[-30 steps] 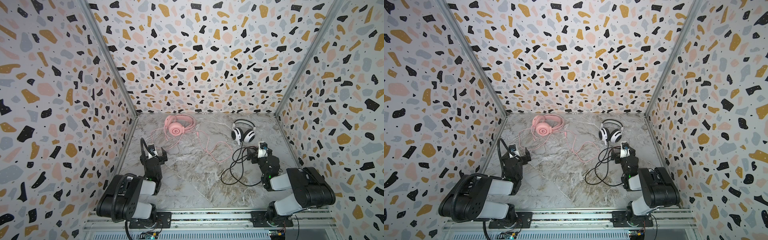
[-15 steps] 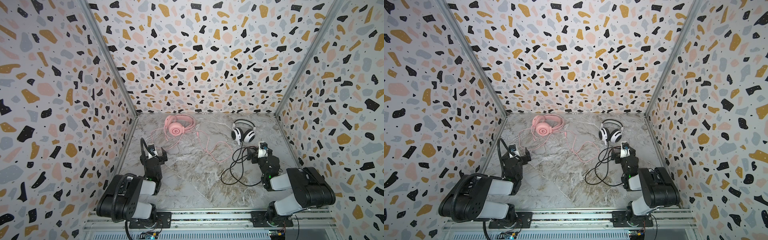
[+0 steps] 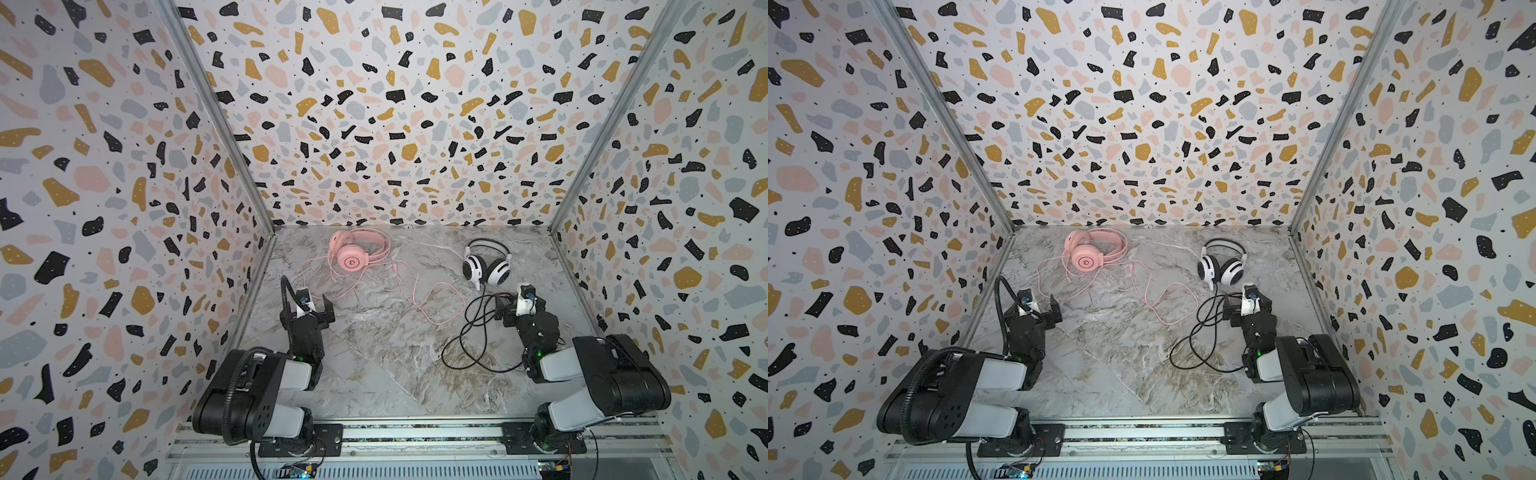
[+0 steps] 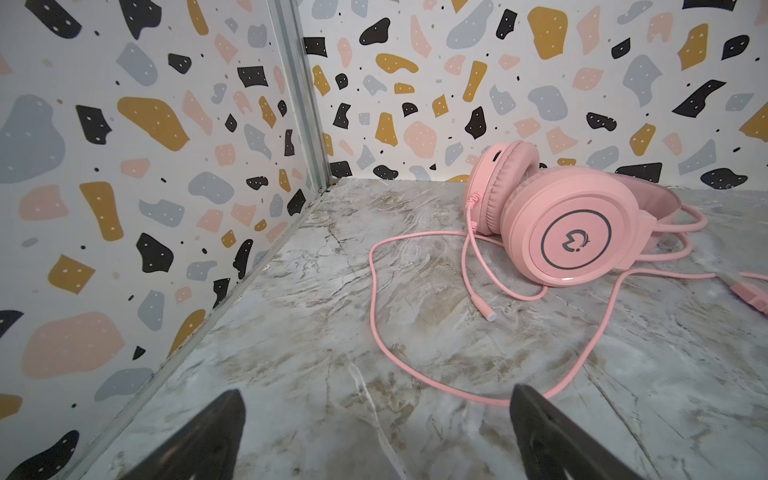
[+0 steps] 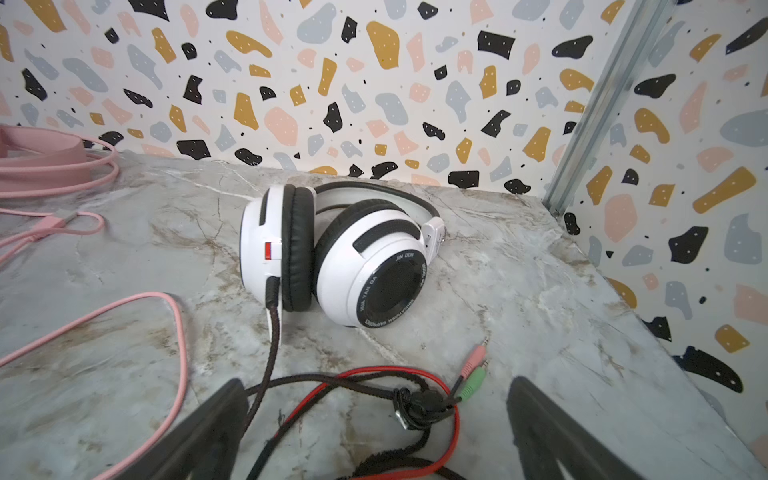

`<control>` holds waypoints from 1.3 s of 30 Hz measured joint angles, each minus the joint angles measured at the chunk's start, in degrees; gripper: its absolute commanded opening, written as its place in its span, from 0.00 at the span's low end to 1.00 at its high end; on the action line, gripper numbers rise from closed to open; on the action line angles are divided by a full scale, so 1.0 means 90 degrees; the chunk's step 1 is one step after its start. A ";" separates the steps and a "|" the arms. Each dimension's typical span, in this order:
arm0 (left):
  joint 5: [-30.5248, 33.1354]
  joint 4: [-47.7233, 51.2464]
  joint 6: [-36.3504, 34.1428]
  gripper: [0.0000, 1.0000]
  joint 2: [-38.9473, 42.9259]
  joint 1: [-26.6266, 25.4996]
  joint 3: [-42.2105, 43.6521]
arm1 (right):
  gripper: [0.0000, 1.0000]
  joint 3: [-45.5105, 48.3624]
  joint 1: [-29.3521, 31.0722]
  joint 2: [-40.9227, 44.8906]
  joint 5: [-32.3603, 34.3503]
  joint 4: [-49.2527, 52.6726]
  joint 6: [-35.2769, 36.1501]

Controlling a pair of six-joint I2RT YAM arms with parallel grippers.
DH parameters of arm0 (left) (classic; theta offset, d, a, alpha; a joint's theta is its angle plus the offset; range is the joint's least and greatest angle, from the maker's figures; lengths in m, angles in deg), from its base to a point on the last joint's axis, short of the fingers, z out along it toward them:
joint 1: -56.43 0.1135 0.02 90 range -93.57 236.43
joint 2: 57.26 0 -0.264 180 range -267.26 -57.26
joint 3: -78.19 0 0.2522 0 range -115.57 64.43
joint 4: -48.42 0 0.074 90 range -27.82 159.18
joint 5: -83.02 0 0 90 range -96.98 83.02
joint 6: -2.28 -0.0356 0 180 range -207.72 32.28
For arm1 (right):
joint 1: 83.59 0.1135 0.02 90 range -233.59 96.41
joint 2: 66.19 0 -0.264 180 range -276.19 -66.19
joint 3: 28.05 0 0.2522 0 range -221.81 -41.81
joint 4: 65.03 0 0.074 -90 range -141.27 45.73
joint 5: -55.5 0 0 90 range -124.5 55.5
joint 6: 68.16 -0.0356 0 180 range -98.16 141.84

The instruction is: Wrap the headphones

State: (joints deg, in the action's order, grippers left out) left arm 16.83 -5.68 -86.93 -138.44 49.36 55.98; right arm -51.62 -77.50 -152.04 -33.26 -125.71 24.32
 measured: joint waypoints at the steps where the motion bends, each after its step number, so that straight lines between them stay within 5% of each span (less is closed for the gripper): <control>1: -0.0010 0.0104 0.0000 1.00 0.0051 0.0000 -0.0019 | 0.99 0.0029 0.0049 0.0153 0.0056 0.0097 0.0022; 9: -0.0034 0.1418 0.0124 1.00 0.1025 0.0000 -0.0495 | 0.99 0.0141 0.0255 0.1987 0.0270 0.0699 0.0005; 15: 0.0199 0.2871 0.0690 1.00 0.1384 0.0000 -0.1217 | 1.00 -0.0085 0.0163 0.3296 -0.0381 0.1622 -0.1338; 20: 0.0321 0.3893 0.1161 1.00 0.1452 0.0000 -0.1644 | 0.96 -0.1280 0.0274 0.2506 -0.1671 0.2645 -0.2499; 25: -0.0172 0.5151 0.1438 1.00 0.1343 0.0005 -0.2453 | 0.92 -0.1637 0.1695 0.1457 -0.2023 0.3198 -0.2868; 32: -0.0896 0.6754 0.1632 1.00 0.0333 0.0005 -0.4636 | 0.91 -0.1469 0.3215 0.0814 -0.1518 0.2868 -0.2693; 39: -0.1525 0.8505 0.1418 1.00 -0.1724 0.0005 -0.7339 | 0.90 -0.1581 0.4165 0.0376 -0.0835 0.2652 -0.2533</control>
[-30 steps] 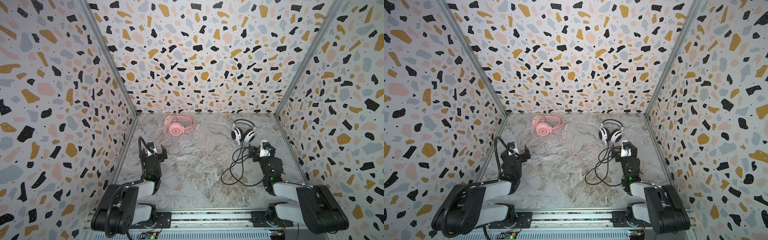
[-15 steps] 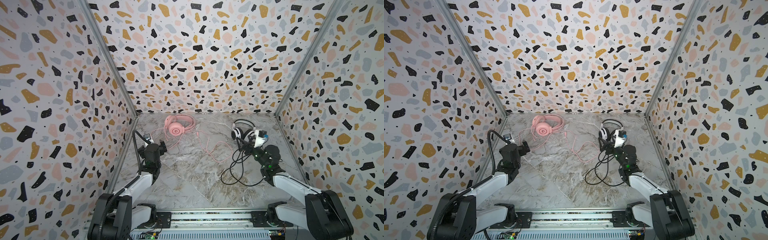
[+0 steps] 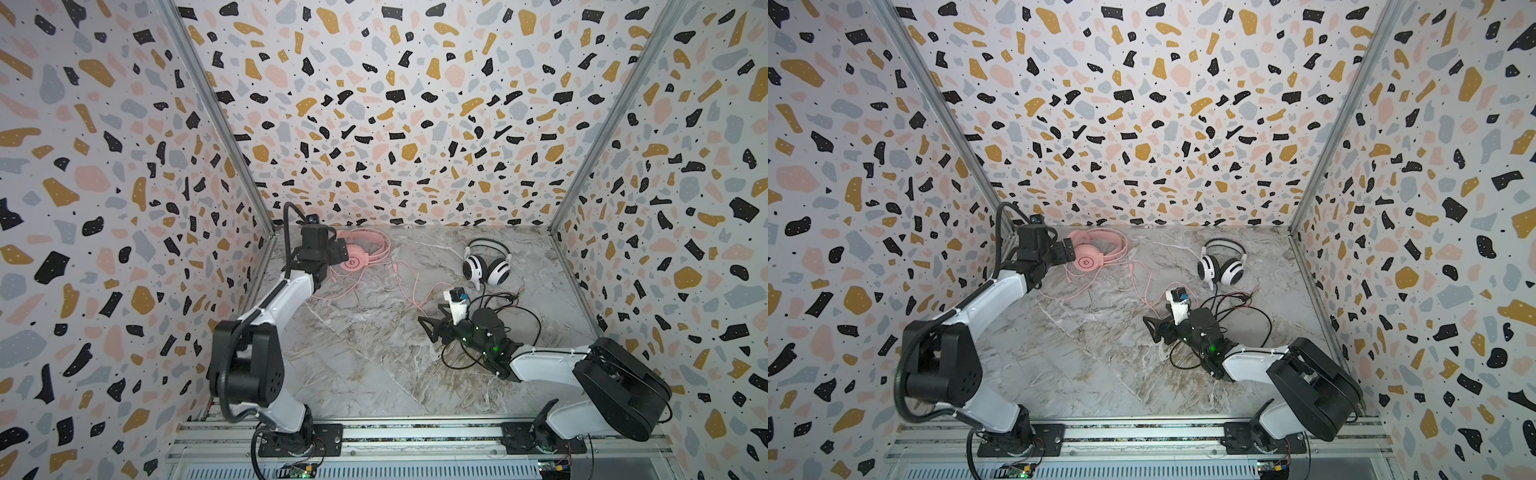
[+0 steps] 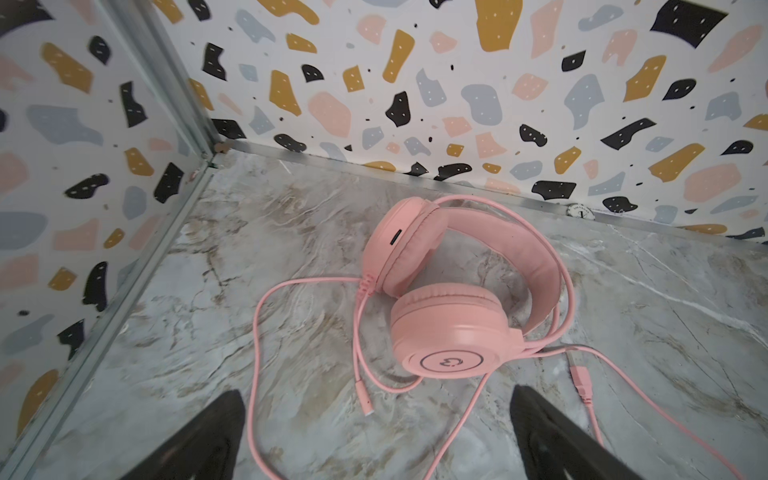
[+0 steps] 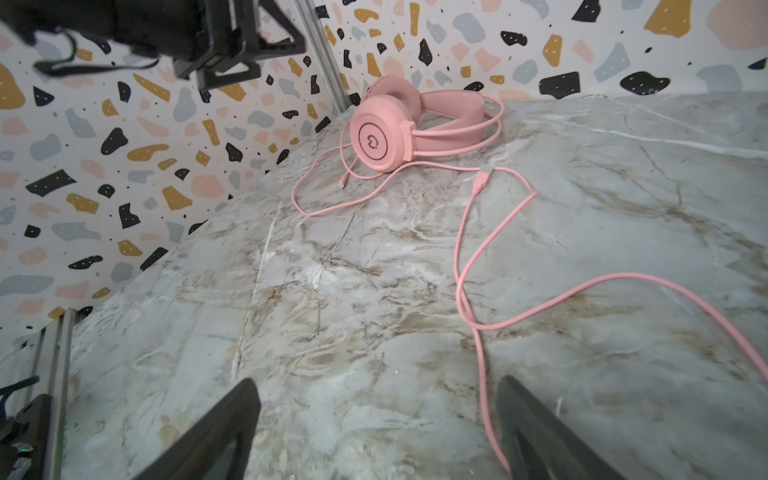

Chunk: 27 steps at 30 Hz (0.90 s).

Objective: Wrap the headphones
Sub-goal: 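Reach left gripper to pink headset ear cup while right gripper moves inward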

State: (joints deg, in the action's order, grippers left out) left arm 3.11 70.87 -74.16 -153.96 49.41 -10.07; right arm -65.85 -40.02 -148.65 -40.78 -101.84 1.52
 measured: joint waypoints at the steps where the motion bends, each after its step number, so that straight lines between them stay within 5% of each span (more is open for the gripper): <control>1: -0.0056 0.0172 -0.0032 1.00 -0.0250 0.0000 -0.0287 | 0.90 -0.0010 0.0087 0.0000 0.0097 -0.0002 0.0049; 9: -0.0206 0.2188 -0.0396 0.99 -0.3089 0.0002 -0.4053 | 0.91 -0.0185 0.0311 0.0044 0.0612 0.0041 0.0308; 15: 0.0262 0.3121 -0.0699 0.98 -0.4415 0.0002 -0.6152 | 0.91 -0.0304 0.0311 0.0083 0.0656 0.0274 0.0352; 23: 0.0437 0.3305 -0.0843 0.87 -0.4847 0.0024 -0.6164 | 0.91 -0.0401 0.0311 0.0080 0.0668 0.0495 0.0389; 27: 0.0440 0.2997 -0.0714 0.69 -0.4648 0.0032 -0.5676 | 0.91 -0.0510 0.0311 0.0078 0.0670 0.0641 0.0423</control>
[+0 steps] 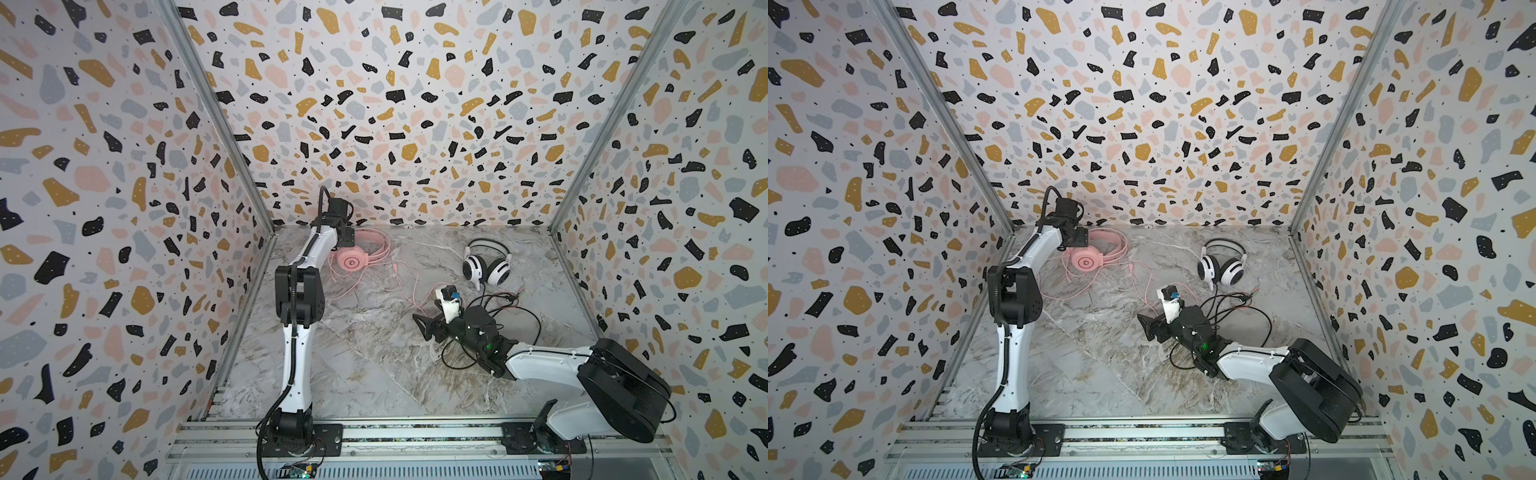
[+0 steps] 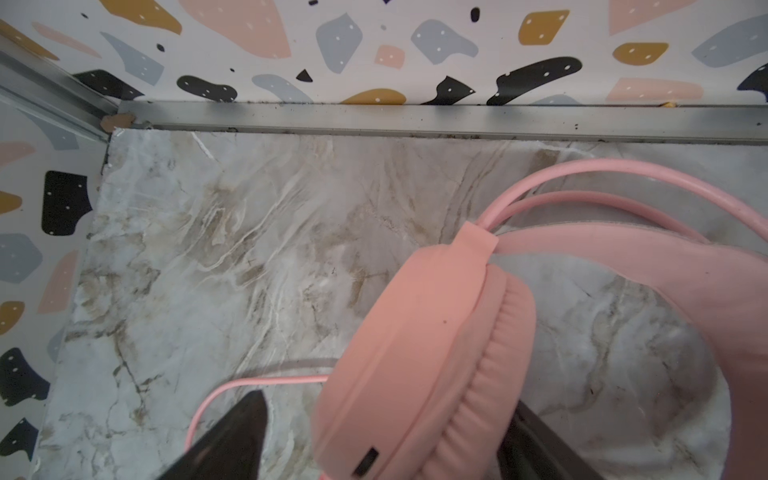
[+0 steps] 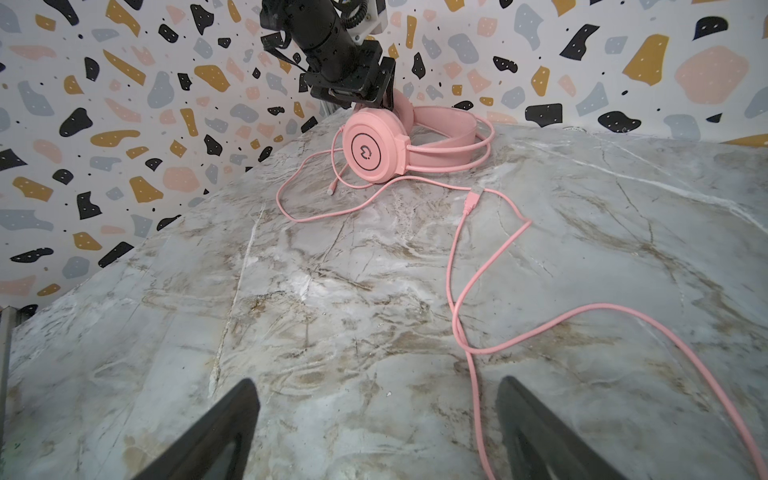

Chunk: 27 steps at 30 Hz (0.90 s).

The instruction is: Wrap the headphones

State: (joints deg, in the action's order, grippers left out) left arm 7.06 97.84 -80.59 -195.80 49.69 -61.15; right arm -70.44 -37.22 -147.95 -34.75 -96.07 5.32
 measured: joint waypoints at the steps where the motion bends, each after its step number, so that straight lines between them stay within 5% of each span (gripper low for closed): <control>1: 0.0000 -0.0117 0.0019 0.64 0.0124 0.0000 0.0214 | 0.91 -0.0010 0.0000 0.0000 0.0010 0.0015 0.0015; 5: 0.0000 -0.0340 0.0063 0.37 0.0673 0.0036 0.1044 | 0.91 -0.0015 0.0000 0.0002 0.0063 0.0100 0.0061; 8: 0.0007 -0.0379 0.0066 0.27 0.0971 0.0109 0.1428 | 0.91 -0.0015 0.0000 0.0002 0.0083 0.0104 0.0066; 16: -0.0287 -0.0884 0.0515 0.27 0.2263 0.0197 0.3281 | 0.91 -0.0017 0.0000 0.0002 0.0109 0.0148 0.0095; 27: -0.1343 -0.2516 0.2171 0.28 0.5175 0.0114 0.7480 | 0.91 -0.0019 0.0000 -0.0012 -0.0024 0.0168 -0.0012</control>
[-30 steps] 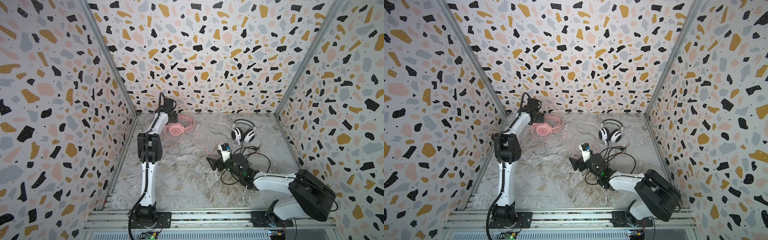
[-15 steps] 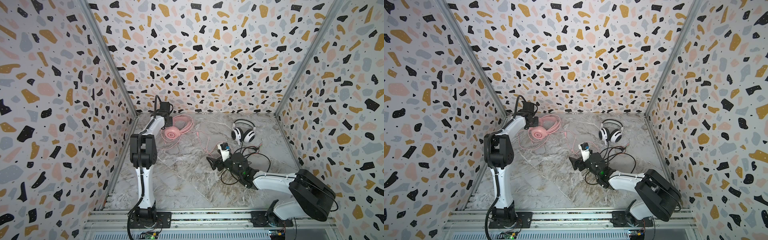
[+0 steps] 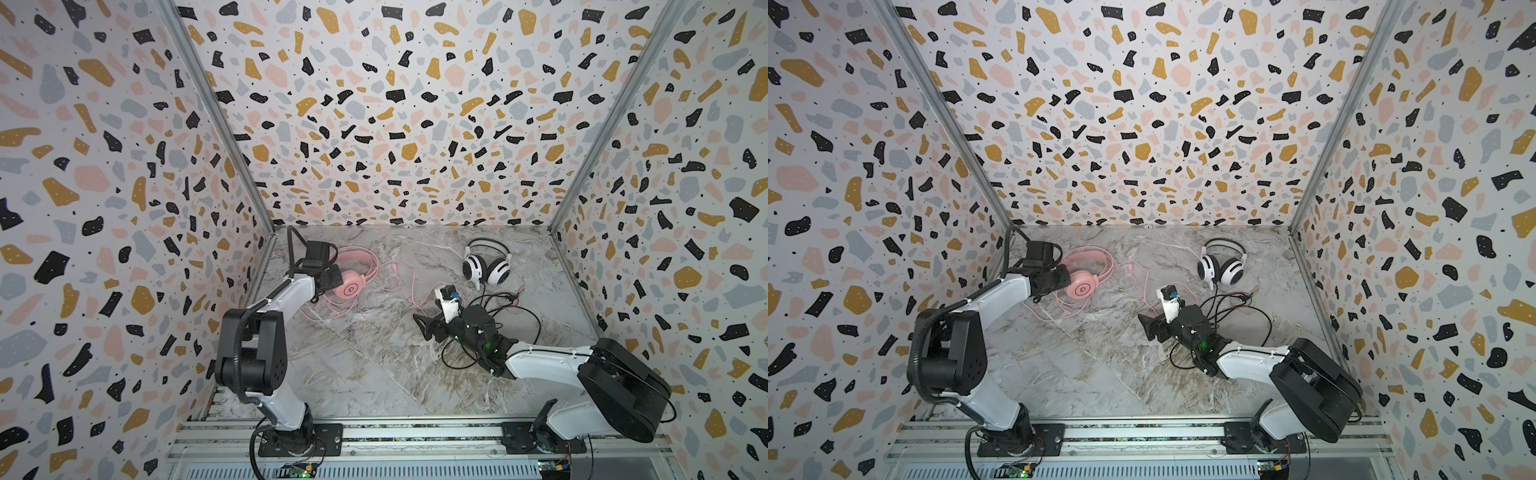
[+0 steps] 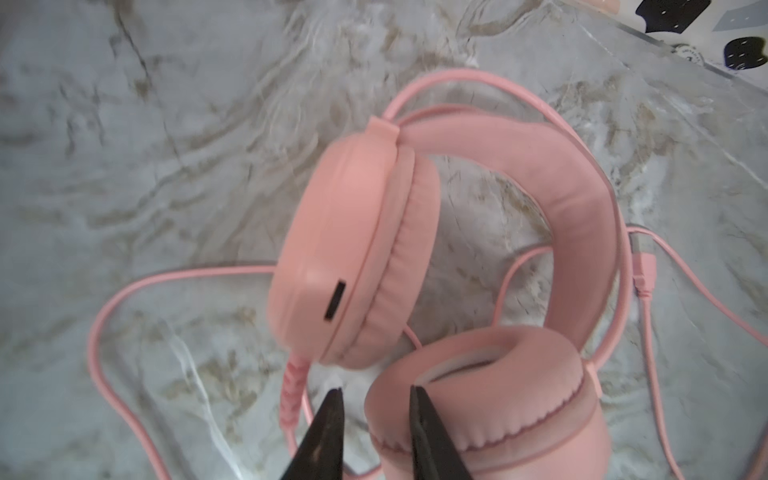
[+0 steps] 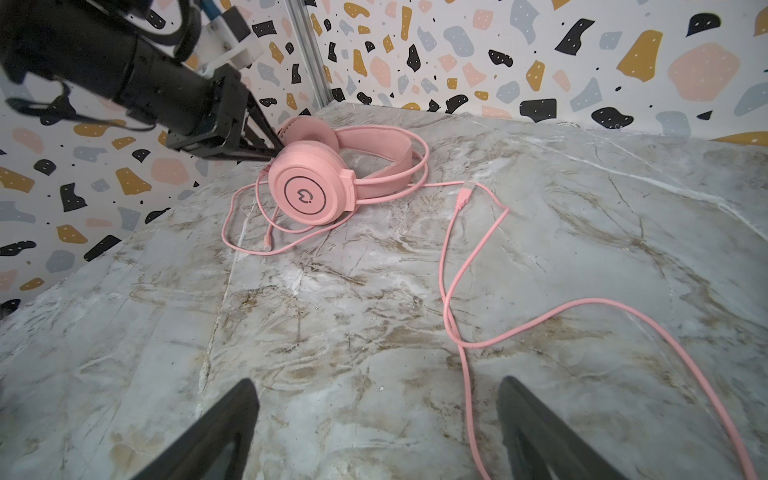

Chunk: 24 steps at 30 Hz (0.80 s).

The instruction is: Wrap the headphones

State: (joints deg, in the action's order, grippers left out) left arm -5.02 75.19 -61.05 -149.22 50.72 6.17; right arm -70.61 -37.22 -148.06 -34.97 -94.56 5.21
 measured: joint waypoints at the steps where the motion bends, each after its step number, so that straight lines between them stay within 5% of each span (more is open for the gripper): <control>1: -0.0061 -0.0175 0.0182 0.28 0.0238 -0.0056 0.0333 | 0.91 -0.0002 0.0000 -0.0022 -0.0032 -0.0022 -0.0049; 3: -0.0165 -0.0459 0.0510 0.31 0.0680 -0.0265 0.0896 | 0.91 -0.0039 0.0000 -0.0165 -0.0206 -0.0126 -0.0214; 8: -0.0257 -0.0457 0.0784 0.57 0.1304 -0.0775 0.1367 | 0.91 -0.0102 0.0000 -0.0614 -0.0721 -0.0325 -0.0670; 14: 0.0440 0.0017 0.0520 0.75 0.1865 -0.0393 0.0872 | 0.91 -0.0155 0.0000 -0.0736 -0.0925 -0.0381 -0.0865; 19: 0.0789 0.0090 0.0274 0.80 0.1688 0.0000 0.0274 | 0.91 -0.0180 0.0000 -0.0733 -0.0923 -0.0398 -0.0862; 24: 0.0729 0.0396 -0.0078 0.73 0.0389 0.0313 -0.0697 | 0.91 -0.0194 0.0000 -0.0733 -0.0920 -0.0376 -0.0862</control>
State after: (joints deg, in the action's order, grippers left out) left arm 1.53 78.76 -61.75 -145.72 53.54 -0.10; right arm -72.36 -37.22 -154.66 -43.25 -97.95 -2.55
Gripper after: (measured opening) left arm 0.765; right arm 0.909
